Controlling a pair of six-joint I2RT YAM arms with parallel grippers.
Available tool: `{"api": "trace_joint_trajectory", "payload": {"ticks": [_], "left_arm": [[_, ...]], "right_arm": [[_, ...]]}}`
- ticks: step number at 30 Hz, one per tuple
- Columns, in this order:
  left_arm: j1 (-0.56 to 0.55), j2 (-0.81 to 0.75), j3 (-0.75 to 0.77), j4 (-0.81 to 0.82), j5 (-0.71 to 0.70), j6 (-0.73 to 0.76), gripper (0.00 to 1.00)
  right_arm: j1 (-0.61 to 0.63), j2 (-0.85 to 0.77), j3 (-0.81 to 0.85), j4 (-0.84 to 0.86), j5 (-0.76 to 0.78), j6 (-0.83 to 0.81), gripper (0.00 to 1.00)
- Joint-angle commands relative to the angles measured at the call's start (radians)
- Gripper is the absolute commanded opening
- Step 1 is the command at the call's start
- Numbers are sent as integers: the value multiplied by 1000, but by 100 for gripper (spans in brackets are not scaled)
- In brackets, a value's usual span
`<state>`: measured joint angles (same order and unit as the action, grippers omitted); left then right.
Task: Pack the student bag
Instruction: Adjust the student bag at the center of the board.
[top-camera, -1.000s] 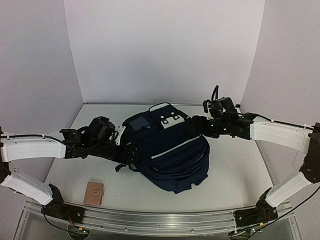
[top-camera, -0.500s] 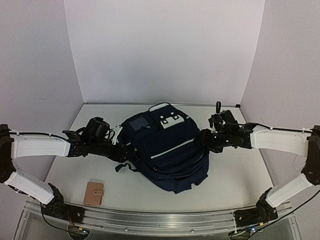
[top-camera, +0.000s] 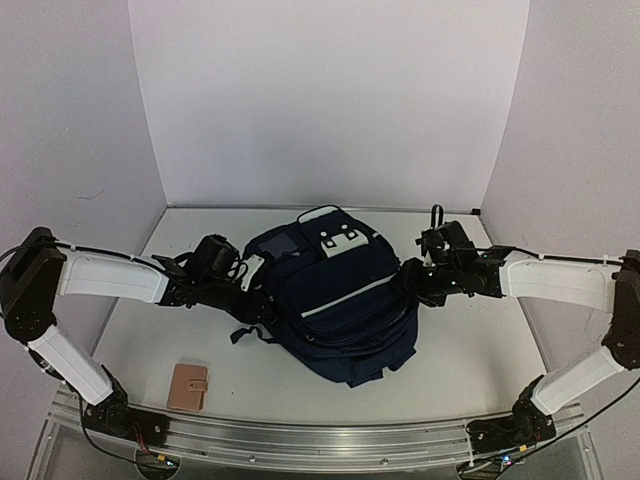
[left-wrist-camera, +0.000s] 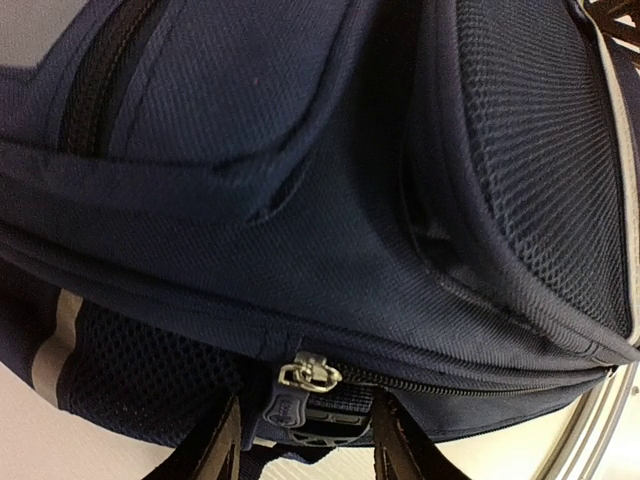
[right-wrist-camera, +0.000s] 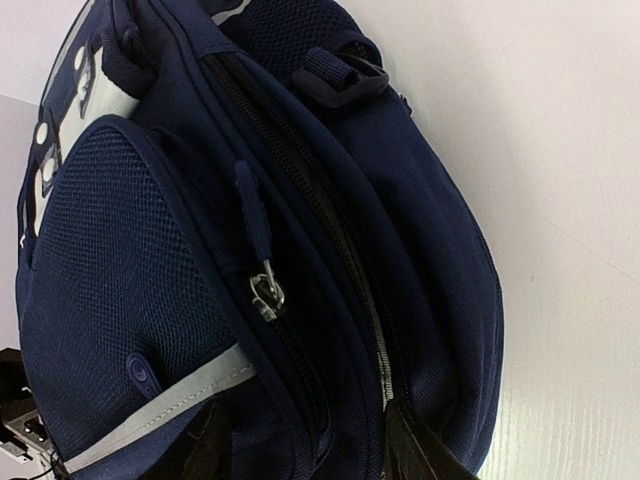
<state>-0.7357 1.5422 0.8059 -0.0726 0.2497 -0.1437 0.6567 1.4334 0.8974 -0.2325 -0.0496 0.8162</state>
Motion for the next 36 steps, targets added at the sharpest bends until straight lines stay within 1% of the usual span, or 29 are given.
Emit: {"api": "trace_joint_trajectory", "payload": {"ticks": [1,5,6,8,11,12,13,15,16,17,19,20,25,27,36], "left_arm": [[5,7,53,44,-18,43,42],[6,24,62,33,-10,53,32],[6,28,66,26,-4,53,29],[6,31,75,13,11,52,19],[5,17,72,1,31,52,2],[5,12,70,-6,37,50,1],[5,8,72,-14,48,48,0],[4,5,81,-45,72,36,0],[4,1,85,-63,83,30,0],[1,-5,86,-81,94,23,0],[-9,-20,88,-120,97,15,0],[-17,-28,89,-137,94,10,0],[-90,-65,111,-259,41,-8,0],[-114,-67,125,-298,41,-28,0],[-250,-53,140,-354,47,-137,0]], "right_arm": [[5,14,15,44,-3,6,50],[5,16,16,44,-6,5,50],[6,17,17,44,-9,5,50],[6,19,17,46,-19,6,50],[7,25,14,62,-36,5,55],[6,28,13,69,-43,5,55],[6,31,11,74,-47,8,55],[8,38,8,94,-56,17,47],[8,39,7,101,-54,27,35],[10,37,4,107,-46,38,27],[11,31,-4,115,-10,72,6],[11,29,-8,118,13,94,0],[13,14,-30,127,126,181,0],[16,10,-35,128,170,210,0],[43,12,-35,128,289,284,0]]}}
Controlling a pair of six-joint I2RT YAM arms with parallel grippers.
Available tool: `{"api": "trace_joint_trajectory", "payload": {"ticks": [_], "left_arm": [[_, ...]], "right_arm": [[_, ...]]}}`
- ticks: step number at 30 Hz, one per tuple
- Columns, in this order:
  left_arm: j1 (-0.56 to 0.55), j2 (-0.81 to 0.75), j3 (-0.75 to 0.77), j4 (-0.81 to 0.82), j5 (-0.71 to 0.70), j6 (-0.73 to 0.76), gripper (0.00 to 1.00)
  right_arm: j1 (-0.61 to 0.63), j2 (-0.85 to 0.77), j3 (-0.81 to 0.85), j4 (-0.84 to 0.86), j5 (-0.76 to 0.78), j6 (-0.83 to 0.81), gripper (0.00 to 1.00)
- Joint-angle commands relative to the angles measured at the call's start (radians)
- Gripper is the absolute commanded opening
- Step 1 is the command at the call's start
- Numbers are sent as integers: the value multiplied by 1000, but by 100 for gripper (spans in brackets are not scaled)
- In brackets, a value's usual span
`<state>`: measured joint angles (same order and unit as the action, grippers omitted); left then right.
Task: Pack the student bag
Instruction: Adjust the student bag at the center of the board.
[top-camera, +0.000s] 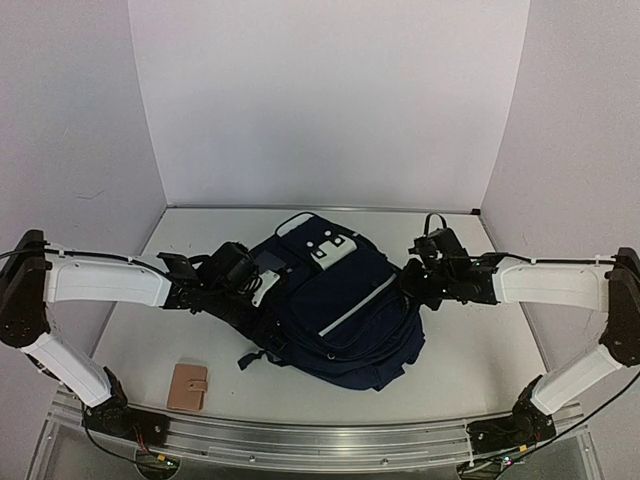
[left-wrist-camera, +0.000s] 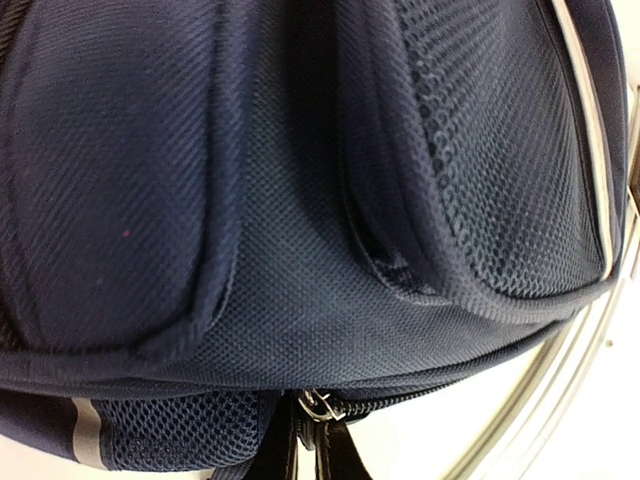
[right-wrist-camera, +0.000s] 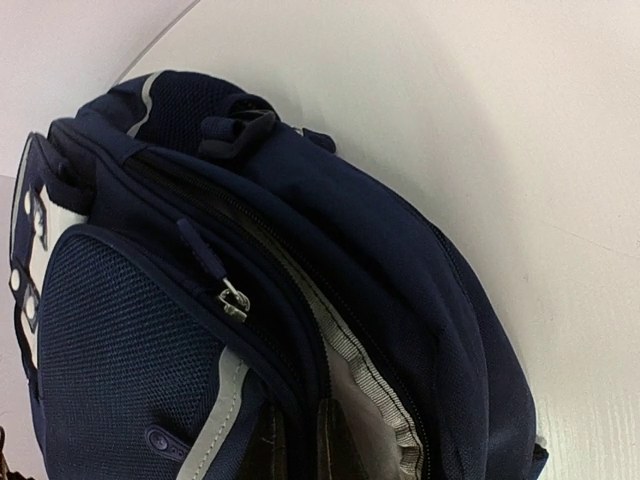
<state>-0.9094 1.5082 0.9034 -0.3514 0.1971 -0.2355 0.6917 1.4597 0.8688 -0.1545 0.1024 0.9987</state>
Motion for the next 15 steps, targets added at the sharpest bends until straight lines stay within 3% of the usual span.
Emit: {"api": "trace_joint_trajectory", "payload": {"ticks": [1,5,7,9,12,15], "left_arm": [[-90,-17,51,-83,103,-51,0],[-101,-38,38,-83,39,-69,0],[-86,-62,-1,-64,-16,-79,0],[-36,-90,-32,-38,23,-92,0],[10,-130,-62,-12,76,-105,0],[38,-149,-67,-9,99,-108,0]], "right_arm": [[12,-14,-6,50,145,109,0],[22,-4,13,51,135,81,0],[26,-12,29,52,107,31,5],[30,-36,38,50,62,-39,25],[38,-96,24,26,-4,-103,65],[58,-166,10,-7,-104,-152,76]]}}
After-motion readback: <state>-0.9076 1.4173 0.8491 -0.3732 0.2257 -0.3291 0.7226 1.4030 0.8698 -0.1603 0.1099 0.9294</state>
